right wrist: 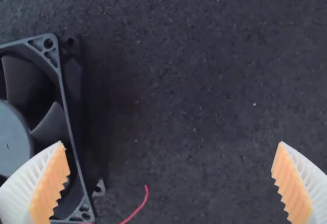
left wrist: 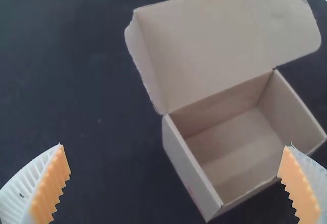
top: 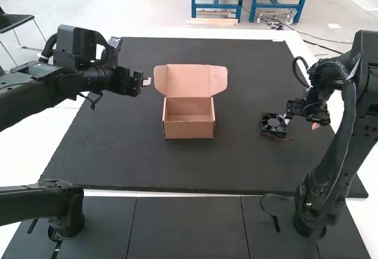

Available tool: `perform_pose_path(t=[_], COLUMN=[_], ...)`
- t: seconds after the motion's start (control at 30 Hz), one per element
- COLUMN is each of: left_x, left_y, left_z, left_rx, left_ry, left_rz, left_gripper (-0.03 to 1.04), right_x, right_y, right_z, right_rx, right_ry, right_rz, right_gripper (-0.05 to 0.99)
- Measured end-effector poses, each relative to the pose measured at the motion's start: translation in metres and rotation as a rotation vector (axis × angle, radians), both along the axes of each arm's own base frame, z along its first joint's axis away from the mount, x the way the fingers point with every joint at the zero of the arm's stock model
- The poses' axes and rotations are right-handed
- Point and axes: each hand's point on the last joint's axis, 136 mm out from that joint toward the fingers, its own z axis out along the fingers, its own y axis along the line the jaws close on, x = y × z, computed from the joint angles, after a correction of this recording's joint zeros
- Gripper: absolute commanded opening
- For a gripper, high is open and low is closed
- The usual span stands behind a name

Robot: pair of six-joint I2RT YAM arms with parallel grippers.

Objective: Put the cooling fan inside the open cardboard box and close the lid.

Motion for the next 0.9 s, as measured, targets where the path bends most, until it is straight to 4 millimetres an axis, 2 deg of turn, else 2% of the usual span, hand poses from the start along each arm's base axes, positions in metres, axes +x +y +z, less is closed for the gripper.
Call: perform_pose_path(t=[0.33, 0.73, 0.9], left_x=[0.0, -0.001, -0.001], left_y=[0.0, 0.0, 0.0], left_z=[-0.001, -0.001, -0.001], left_rx=[0.001, 0.001, 0.002], left_ry=[0.004, 0.004, 0.007], left_rz=[0.0, 0.0, 0.0], left_gripper=[0.96, 0.96, 0.96], right_x=[0.001, -0.004, 0.001], right_y=[0.0, 0.019, 0.021], right_z=[-0.003, -0.01, -0.011], right_rx=[0.004, 0.023, 0.026], right_ry=[0.023, 0.07, 0.076], right_rz=[0.007, 0.056, 0.065], right_gripper=[0.9, 0.9, 0.9])
